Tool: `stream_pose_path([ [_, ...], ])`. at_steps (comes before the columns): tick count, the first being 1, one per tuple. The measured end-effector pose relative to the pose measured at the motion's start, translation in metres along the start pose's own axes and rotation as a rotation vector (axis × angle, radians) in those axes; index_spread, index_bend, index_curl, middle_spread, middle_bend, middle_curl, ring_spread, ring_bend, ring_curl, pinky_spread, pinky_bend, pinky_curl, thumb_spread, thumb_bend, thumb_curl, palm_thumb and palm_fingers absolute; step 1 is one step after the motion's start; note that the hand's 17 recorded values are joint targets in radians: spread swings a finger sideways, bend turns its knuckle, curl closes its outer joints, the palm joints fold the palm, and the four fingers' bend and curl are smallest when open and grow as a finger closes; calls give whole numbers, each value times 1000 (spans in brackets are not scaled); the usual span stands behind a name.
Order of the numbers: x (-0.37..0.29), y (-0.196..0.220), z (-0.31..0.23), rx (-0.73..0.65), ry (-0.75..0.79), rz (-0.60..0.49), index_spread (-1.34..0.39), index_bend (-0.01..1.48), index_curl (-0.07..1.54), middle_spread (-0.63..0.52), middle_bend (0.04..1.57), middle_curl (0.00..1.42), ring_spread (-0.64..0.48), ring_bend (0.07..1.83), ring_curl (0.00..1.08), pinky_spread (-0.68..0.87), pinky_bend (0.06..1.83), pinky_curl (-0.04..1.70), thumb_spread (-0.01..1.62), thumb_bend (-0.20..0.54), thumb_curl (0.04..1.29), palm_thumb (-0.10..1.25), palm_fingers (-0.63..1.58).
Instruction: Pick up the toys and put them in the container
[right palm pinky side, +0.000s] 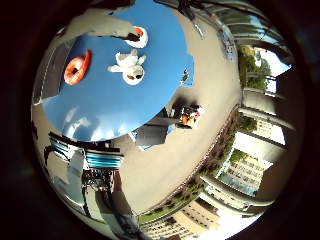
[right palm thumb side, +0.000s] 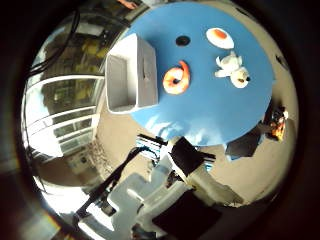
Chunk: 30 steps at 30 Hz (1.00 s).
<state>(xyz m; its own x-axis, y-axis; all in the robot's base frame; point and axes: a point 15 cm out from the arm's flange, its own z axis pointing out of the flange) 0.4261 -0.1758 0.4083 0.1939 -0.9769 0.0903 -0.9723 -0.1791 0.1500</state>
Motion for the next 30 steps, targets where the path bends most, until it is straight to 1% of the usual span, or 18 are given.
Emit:
stream_pose_path([
  [3,13,-4,4,18,11,28,-209,162,239,106,175,315,316,427,318,463,813,173,1168,-25,262,421,70],
  [6,35,-18,16,47,27,81,-168,162,237,113,173,313,322,447,318,475,843,174,1168,-25,262,421,124],
  [10,75,-30,54,30,51,158,-92,161,240,116,182,317,325,485,325,487,874,173,1168,-26,263,419,197],
  [15,101,-34,99,-17,34,212,-40,162,243,116,192,326,328,502,327,499,887,166,1166,-30,262,403,240],
  [25,108,-45,187,-130,-34,242,19,166,251,103,200,345,327,518,319,499,870,130,1148,-31,261,351,296],
  [30,101,-56,218,-162,-50,240,36,161,248,97,200,351,324,551,320,498,864,109,1140,-29,263,340,335],
])
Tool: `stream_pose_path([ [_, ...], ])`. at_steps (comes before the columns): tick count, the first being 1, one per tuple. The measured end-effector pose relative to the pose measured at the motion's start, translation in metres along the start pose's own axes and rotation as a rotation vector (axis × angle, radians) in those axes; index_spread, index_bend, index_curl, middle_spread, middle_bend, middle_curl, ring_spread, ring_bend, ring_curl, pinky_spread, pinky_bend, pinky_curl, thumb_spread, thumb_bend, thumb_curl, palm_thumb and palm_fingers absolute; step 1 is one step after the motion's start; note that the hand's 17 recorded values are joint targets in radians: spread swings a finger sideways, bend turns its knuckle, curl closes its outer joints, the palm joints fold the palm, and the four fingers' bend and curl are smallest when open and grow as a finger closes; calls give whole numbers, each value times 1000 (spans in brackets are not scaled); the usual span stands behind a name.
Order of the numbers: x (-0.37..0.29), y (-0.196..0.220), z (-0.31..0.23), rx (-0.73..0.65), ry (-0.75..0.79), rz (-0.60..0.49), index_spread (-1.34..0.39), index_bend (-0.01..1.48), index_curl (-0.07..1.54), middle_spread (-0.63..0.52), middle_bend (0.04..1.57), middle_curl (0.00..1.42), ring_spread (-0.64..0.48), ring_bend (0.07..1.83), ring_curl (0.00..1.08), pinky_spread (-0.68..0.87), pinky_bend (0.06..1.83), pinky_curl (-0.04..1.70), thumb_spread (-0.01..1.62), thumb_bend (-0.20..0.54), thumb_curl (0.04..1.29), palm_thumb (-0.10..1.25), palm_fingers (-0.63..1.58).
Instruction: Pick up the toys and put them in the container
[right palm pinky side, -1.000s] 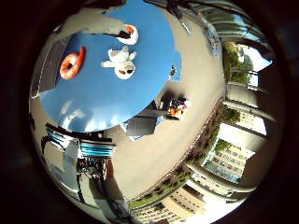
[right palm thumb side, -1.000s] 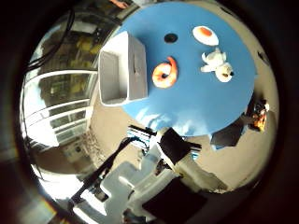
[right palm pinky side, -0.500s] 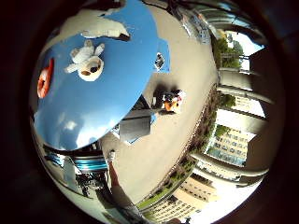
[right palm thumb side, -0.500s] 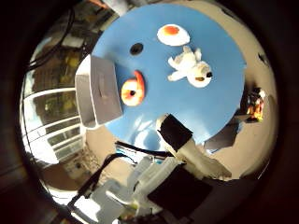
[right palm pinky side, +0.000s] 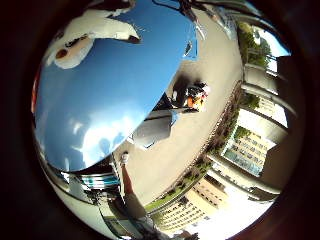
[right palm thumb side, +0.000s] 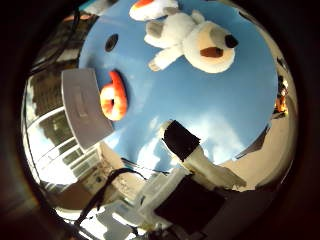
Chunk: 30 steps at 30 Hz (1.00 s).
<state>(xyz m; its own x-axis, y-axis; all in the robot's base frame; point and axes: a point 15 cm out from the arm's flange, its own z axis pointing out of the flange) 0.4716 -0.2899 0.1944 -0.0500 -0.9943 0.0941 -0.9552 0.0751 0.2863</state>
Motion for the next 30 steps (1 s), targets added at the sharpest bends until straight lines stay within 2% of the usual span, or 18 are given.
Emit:
stream_pose_path([
  [8,-14,-31,20,32,16,19,27,150,238,55,228,365,309,665,334,491,888,77,1133,-13,280,410,488],
  [11,-14,-44,18,72,29,29,-33,133,218,-18,352,405,261,748,352,485,1015,90,1140,0,294,485,790],
  [14,-15,-47,15,88,34,30,-126,146,204,-80,458,449,191,820,375,454,1123,119,1142,3,311,563,1002],
  [16,-16,-49,12,97,37,24,-206,208,222,-99,581,502,144,901,416,419,1161,142,1138,12,330,626,1248],
  [17,-17,-48,9,97,38,23,-246,244,243,-102,654,539,120,965,449,399,1177,157,1133,13,341,659,1284],
  [20,-22,-46,-1,103,37,9,-329,355,287,-122,825,629,71,1119,522,364,1229,178,1119,11,368,732,1248],
  [21,-23,-44,-9,113,38,9,-375,449,320,-134,905,676,38,1182,559,335,1308,203,1103,32,399,815,1240],
  [24,-29,-28,-46,143,27,2,-433,598,387,-148,1013,743,-6,1258,609,291,1420,243,1085,53,455,913,1185],
  [30,-59,19,-128,200,11,-62,-520,778,527,-163,1151,845,-62,1366,686,206,1593,328,1078,20,535,960,1046],
])
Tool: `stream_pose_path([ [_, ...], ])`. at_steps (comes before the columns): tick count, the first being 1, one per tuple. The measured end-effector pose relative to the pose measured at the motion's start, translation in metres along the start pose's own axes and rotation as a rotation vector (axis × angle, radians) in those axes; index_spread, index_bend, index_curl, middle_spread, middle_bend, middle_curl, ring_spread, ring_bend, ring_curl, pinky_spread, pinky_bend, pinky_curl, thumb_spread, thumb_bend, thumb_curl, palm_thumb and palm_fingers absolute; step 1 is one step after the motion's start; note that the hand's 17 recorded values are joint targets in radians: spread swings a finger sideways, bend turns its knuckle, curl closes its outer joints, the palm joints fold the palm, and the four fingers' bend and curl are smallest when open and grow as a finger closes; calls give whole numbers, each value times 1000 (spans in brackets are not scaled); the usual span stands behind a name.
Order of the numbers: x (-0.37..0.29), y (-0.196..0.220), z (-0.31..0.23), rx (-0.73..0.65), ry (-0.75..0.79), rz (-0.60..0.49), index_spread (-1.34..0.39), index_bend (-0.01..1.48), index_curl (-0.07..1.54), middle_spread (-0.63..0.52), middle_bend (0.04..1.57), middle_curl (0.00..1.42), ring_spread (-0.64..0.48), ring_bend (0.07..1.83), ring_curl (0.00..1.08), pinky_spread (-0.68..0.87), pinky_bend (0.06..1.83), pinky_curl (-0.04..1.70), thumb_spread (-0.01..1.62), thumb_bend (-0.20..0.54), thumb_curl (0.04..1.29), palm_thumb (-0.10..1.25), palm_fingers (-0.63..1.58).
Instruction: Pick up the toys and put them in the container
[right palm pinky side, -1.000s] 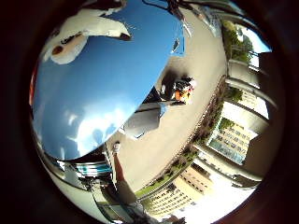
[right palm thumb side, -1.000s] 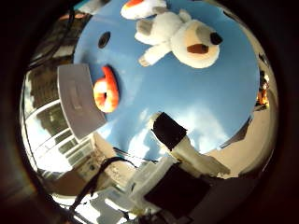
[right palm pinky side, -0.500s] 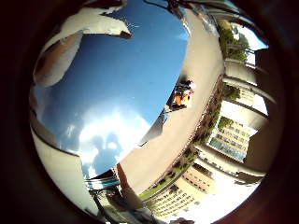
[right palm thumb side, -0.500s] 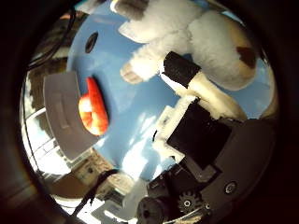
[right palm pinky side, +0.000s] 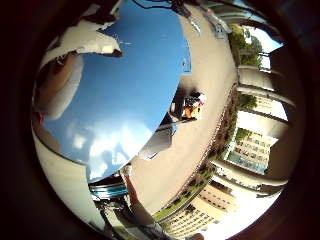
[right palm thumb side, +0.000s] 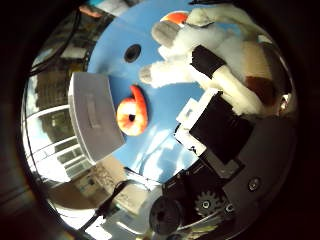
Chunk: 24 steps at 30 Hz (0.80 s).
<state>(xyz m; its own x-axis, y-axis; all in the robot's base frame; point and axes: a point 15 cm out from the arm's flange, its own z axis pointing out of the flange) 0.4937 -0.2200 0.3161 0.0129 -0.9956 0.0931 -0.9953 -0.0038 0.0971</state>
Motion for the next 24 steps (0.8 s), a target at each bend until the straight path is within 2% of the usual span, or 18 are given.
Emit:
stream_pose_path([
  [5,-33,27,-84,102,18,-73,-555,840,629,-166,1213,892,-83,1417,727,166,1665,380,1086,-7,582,970,970],
  [12,-133,60,-178,261,-4,-255,-586,890,785,-166,1281,937,-98,1481,764,132,1737,450,1098,-14,639,967,890],
  [19,-246,73,-204,298,-25,-420,-606,891,927,-162,1336,956,-102,1527,781,115,1765,508,1100,-16,680,955,836],
  [24,-323,65,-179,236,-45,-482,-618,874,1021,-158,1365,958,-103,1556,788,109,1772,548,1103,-15,707,955,810],
])
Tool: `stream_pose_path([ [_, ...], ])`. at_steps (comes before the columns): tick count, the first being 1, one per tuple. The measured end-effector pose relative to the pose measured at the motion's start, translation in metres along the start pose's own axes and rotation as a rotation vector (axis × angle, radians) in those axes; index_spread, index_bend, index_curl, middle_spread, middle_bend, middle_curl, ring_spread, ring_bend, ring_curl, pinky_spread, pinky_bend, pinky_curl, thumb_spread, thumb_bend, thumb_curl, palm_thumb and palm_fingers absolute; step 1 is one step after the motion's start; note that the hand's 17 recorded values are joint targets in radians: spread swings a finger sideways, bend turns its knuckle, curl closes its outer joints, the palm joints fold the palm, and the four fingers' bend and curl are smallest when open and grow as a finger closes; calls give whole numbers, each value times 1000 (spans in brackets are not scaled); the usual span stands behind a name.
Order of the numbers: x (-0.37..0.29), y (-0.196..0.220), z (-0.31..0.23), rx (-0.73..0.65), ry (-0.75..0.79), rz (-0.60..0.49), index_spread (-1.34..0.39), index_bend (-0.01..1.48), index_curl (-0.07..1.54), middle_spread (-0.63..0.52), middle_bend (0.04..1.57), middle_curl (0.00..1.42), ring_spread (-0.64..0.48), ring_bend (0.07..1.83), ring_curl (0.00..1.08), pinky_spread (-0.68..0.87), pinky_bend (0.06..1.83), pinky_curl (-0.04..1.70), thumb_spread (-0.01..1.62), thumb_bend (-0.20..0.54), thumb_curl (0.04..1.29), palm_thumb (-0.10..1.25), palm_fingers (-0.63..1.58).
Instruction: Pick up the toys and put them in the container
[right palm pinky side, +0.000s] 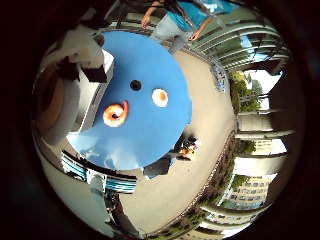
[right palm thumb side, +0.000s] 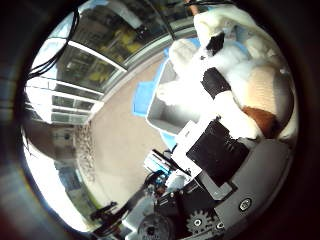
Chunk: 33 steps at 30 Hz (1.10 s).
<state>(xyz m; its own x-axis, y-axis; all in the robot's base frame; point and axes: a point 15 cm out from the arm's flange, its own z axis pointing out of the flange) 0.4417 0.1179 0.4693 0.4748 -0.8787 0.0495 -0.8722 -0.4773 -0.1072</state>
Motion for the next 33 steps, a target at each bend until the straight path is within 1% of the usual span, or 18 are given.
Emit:
stream_pose_path([
  [3,-23,-24,31,-30,-11,-7,-624,861,1062,-156,1378,958,-104,1565,791,108,1773,566,1104,-26,712,933,797],
  [6,-32,-42,56,-45,-15,-8,-630,855,1104,-153,1380,951,-97,1567,787,104,1747,587,1120,-42,687,847,767],
  [7,-36,-45,65,-57,-18,-11,-629,831,1099,-148,1360,934,-84,1561,771,113,1722,584,1133,-39,670,830,782],
  [9,-39,-48,81,-88,-22,-14,-617,769,1061,-128,1265,868,-43,1470,715,164,1644,558,1152,-47,625,771,774],
  [10,-40,-49,88,-102,-24,-16,-606,690,1034,-126,1231,837,-27,1419,690,188,1609,549,1159,-47,605,748,697],
  [12,-41,-48,103,-140,-29,-20,-550,532,997,-133,1051,779,3,1378,678,228,1637,566,1164,-54,570,696,383],
  [13,-42,-47,108,-156,-31,-22,-505,462,965,-106,879,721,66,1296,662,259,1614,569,1163,-59,546,660,47],
  [14,-42,-44,111,-171,-33,-24,-482,421,908,-71,740,654,118,1149,610,291,1510,538,1159,-57,522,637,-213],
  [15,-41,-39,115,-198,-37,-25,-478,367,839,-42,623,587,159,983,529,312,1426,487,1161,-57,498,607,-315],
  [16,-40,-35,118,-221,-40,-26,-471,339,810,-31,583,564,176,936,502,321,1397,467,1159,-53,490,600,-290],
  [18,-31,-31,121,-233,-46,-34,-472,235,711,2,427,484,226,761,403,360,1261,391,1156,-51,451,556,-283],
  [19,-25,-30,121,-234,-48,-38,-467,190,673,13,374,458,242,706,373,374,1193,360,1155,-49,433,539,-255],
  [20,-19,-29,121,-232,-50,-34,-465,171,655,21,347,446,254,682,360,380,1164,347,1154,-50,424,526,-248],
  [21,-13,-28,120,-229,-50,-22,-458,133,599,38,288,419,273,623,334,398,1097,316,1151,-51,399,494,-207],
  [24,15,-27,111,-189,-43,18,-435,121,526,55,226,391,292,560,310,416,992,272,1149,-49,365,440,-154],
  [26,44,-27,98,-133,-27,58,-415,121,491,63,204,382,297,526,300,424,947,251,1150,-41,350,427,-126],
  [28,76,-26,85,-72,-6,105,-375,131,452,73,193,375,300,493,292,431,893,231,1152,-36,333,409,-80],
  [33,173,-16,55,87,79,232,-272,153,393,77,192,365,306,475,290,447,839,204,1158,-26,311,406,18],
])
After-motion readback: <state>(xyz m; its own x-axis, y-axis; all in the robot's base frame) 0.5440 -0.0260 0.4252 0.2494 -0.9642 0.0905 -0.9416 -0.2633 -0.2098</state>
